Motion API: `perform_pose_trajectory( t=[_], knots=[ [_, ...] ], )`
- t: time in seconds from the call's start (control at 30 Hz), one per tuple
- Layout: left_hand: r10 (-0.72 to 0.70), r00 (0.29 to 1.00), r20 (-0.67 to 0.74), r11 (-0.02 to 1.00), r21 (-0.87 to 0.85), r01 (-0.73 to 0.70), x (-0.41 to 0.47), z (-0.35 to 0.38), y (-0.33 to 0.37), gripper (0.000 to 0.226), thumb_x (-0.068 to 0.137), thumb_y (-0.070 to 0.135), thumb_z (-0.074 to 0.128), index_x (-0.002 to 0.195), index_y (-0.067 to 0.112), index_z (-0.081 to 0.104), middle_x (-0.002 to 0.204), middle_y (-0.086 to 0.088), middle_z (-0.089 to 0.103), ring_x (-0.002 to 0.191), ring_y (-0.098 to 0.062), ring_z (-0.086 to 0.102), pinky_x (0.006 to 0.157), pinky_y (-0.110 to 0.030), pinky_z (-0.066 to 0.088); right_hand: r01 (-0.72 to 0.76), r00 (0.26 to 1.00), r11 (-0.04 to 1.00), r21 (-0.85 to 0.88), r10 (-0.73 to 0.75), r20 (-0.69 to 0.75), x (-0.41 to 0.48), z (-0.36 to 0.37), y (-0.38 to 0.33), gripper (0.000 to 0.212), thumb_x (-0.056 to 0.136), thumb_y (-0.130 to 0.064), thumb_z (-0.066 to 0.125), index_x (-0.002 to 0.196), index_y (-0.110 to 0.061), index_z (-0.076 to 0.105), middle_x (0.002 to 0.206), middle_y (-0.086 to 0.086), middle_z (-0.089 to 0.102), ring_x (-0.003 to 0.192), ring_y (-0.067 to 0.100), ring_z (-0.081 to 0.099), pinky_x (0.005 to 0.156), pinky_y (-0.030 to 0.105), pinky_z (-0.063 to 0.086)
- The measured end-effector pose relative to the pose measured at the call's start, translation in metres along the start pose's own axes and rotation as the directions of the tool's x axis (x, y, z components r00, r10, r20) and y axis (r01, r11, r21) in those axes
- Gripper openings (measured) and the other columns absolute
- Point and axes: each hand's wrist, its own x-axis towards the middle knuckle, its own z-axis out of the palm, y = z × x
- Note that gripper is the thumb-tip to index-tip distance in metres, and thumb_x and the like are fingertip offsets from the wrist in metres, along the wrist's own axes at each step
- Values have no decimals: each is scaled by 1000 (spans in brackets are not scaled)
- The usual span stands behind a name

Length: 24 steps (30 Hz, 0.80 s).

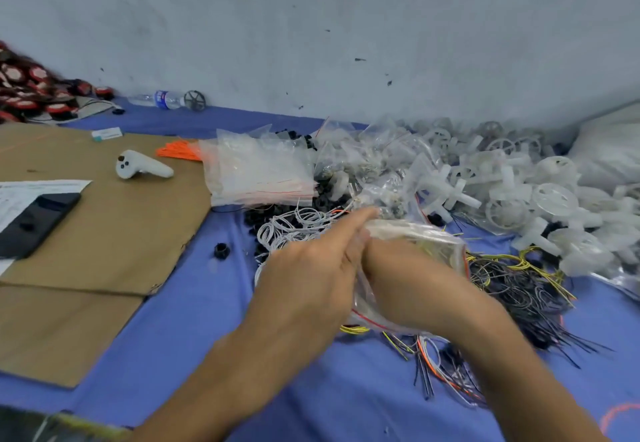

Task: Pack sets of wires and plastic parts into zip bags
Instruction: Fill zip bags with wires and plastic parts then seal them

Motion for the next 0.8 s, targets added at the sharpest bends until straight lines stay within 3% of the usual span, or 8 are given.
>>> perform_pose_trajectory(
  t=[0.13, 0.2, 0.27, 0.33, 0.4, 0.5, 0.7, 0.8],
  knots=[
    [-18, 992, -122, 986, -169, -3, 27, -9, -12, 34, 102, 44, 41, 126, 33, 62, 56, 21, 55, 55, 4, 51, 53, -13, 37, 252, 945, 964, 84, -226, -235, -48, -48, -9, 30, 101, -23, 45, 129, -25, 57, 118, -10, 66, 107, 9, 60, 87, 25, 47],
    [-79, 988, -133, 966, -256, 42, 45, -13, -20, 29, 102, 40, 43, 119, 31, 66, 50, 13, 46, 47, -1, 40, 48, -20, 33, 305, 895, 891, 337, -147, -421, -70, -52, -4, 31, 91, -18, 55, 119, -23, 67, 102, -11, 72, 98, -3, 63, 83, 9, 48],
    [-102, 984, -144, 955, -293, 56, 65, -17, -23, 25, 102, 35, 45, 111, 30, 67, 52, 11, 45, 48, -4, 38, 49, -23, 31, 283, 854, 820, 498, 21, -520, -71, -45, 7, 22, 86, -8, 58, 103, -12, 70, 86, 2, 72, 79, -6, 62, 70, 0, 44],
    [-109, 982, -156, 948, -313, 55, 82, -22, -21, 24, 101, 35, 45, 107, 29, 68, 55, 11, 50, 50, -4, 39, 51, -23, 31, 86, 909, 840, 536, 154, -387, -61, -25, 30, 15, 93, 1, 61, 106, -2, 67, 90, 15, 70, 71, 2, 57, 65, 0, 41],
    [-96, 979, -180, 938, -346, 29, 97, -30, -16, 24, 99, 35, 46, 104, 29, 68, 56, 12, 51, 48, -4, 39, 48, -21, 31, -122, 964, 918, 377, 200, -175, -53, 5, 60, 20, 97, -10, 59, 114, -15, 66, 101, 4, 70, 76, 3, 59, 72, 9, 44],
    [-26, 983, -183, 935, -353, -41, 106, -34, -12, 22, 101, 33, 45, 103, 30, 67, 54, 9, 46, 46, -7, 38, 45, -21, 29, -222, 972, 968, 117, 229, -52, -42, 63, 98, 19, 97, -26, 57, 114, -31, 63, 106, -12, 60, 100, 11, 57, 85, 28, 43],
    [-29, 998, -61, 980, -199, 16, 75, -13, -24, 29, 102, 44, 42, 115, 32, 65, 56, -9, 45, 51, -23, 42, 49, -36, 36, -310, 932, 938, 153, 332, -149, -23, 132, 112, 25, 97, -33, 52, 121, -28, 47, 106, -3, 57, 101, 22, 56, 71, 33, 35],
    [-49, 999, -24, 987, -157, 45, 62, -7, -27, 31, 102, 46, 41, 119, 35, 64, 52, -2, 39, 48, -14, 39, 48, -34, 35, -340, 916, 929, 147, 363, -171, -19, 136, 114, 23, 98, -33, 49, 120, -27, 49, 106, -2, 61, 100, 24, 58, 70, 34, 36]
  ],
)
